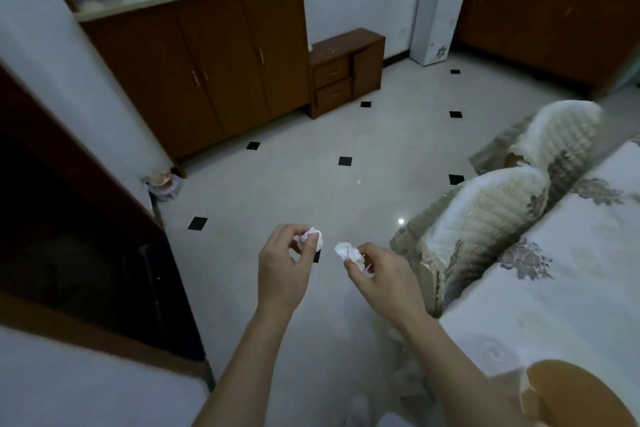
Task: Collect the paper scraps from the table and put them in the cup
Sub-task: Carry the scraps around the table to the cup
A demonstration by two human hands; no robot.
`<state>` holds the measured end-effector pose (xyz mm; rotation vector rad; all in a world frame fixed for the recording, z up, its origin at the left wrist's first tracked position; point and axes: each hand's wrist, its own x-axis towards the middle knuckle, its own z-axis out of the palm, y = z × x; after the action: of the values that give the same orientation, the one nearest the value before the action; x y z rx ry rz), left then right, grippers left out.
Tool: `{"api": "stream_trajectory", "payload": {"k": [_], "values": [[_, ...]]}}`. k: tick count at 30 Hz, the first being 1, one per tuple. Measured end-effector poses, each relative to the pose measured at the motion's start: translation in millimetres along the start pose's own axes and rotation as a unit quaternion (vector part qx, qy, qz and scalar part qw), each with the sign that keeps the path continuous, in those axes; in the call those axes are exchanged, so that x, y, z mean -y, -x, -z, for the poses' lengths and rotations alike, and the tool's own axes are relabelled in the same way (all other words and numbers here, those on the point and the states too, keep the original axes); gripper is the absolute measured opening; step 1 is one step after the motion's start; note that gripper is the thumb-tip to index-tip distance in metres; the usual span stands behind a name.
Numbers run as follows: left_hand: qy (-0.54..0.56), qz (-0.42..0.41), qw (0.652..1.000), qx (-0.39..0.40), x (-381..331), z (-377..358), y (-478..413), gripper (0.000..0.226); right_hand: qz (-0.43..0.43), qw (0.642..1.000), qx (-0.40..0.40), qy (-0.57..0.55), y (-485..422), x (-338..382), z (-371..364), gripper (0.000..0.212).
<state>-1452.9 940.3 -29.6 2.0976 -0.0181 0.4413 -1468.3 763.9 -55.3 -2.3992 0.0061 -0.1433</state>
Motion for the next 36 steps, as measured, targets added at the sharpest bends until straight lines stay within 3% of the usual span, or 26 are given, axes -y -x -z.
{"api": "stream_trajectory", "payload": {"k": [6,14,22,26,32,36], "values": [[0.037,-0.028,0.997,0.059,-11,-55,-67,0.002,-0.055,0.996,-0.066,0.008,-57,-21,32,0.019],[0.117,-0.117,0.954,0.250,-49,-165,-117,0.004,-0.202,0.959,-0.187,0.068,-66,-72,80,0.024],[0.190,-0.224,0.850,0.438,-90,-247,-116,0.009,-0.380,0.865,-0.308,0.109,-35,-82,106,0.027],[0.226,-0.251,0.777,0.531,-105,-267,-93,0.001,-0.445,0.809,-0.365,0.121,4,-75,109,0.026],[0.266,-0.298,0.682,0.612,-139,-270,-23,0.007,-0.538,0.702,-0.434,0.171,91,-47,109,0.022],[0.276,-0.376,0.613,0.638,-157,-258,21,0.005,-0.562,0.653,-0.478,0.171,144,-33,101,0.022]]}}
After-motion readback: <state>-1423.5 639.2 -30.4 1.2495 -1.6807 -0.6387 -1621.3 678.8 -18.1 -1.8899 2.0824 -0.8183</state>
